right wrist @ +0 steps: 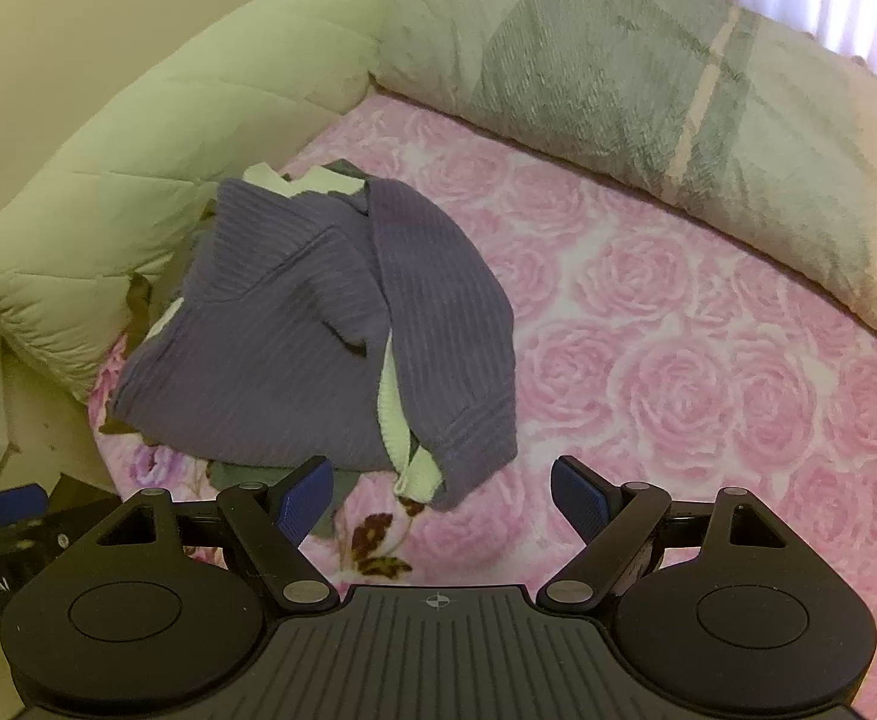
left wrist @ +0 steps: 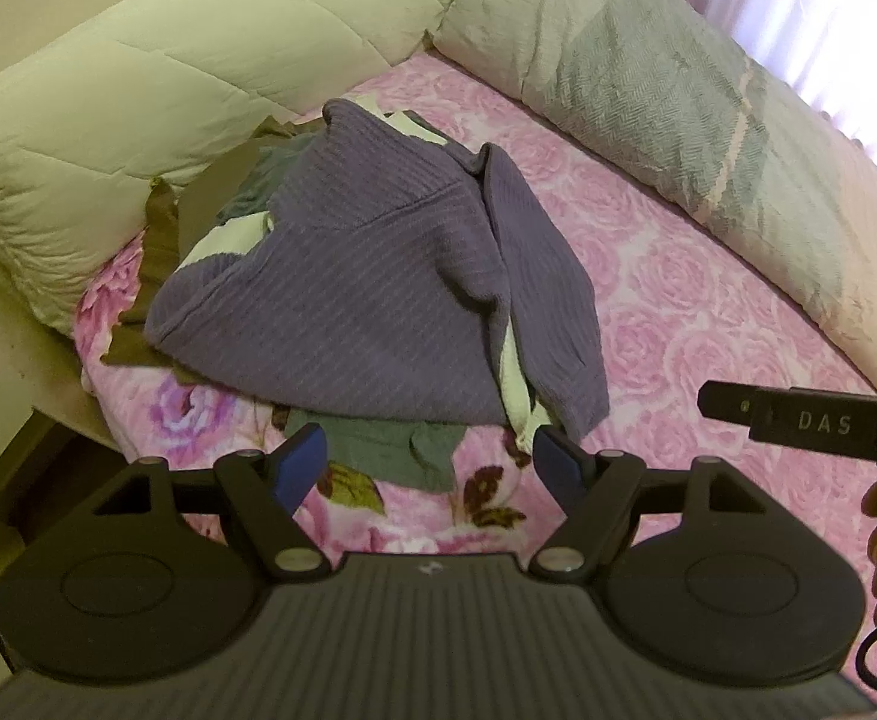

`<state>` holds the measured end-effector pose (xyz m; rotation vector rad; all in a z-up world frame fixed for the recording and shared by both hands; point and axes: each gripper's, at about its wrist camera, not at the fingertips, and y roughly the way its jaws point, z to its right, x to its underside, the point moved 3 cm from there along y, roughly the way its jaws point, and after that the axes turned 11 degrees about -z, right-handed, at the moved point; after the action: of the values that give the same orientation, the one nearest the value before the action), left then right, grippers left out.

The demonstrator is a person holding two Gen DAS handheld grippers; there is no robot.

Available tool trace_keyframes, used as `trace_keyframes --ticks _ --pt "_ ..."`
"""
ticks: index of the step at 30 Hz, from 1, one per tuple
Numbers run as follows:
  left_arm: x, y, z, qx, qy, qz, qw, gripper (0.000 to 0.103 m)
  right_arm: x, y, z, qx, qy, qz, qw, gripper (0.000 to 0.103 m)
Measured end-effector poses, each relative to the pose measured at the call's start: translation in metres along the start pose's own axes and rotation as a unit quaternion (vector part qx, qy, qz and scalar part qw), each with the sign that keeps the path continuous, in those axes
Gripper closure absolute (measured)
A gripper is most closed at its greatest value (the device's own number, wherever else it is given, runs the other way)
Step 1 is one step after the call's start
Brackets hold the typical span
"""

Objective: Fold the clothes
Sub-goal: 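Move both tools toward the crumpled purple cardigan on the bed, then grasp the cardigan with both grippers, lift and shake it out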

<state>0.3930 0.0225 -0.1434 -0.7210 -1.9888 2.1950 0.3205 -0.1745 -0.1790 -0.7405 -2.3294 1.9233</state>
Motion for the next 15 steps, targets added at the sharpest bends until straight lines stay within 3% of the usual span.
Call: trace_keyframes --ticks 15 --pt "-0.052 0.074 -0.034 -0.003 0.015 -0.041 0.9990 0.030 -0.026 0.084 0.006 0.022 0.023 -0.049 0.998 0.020"
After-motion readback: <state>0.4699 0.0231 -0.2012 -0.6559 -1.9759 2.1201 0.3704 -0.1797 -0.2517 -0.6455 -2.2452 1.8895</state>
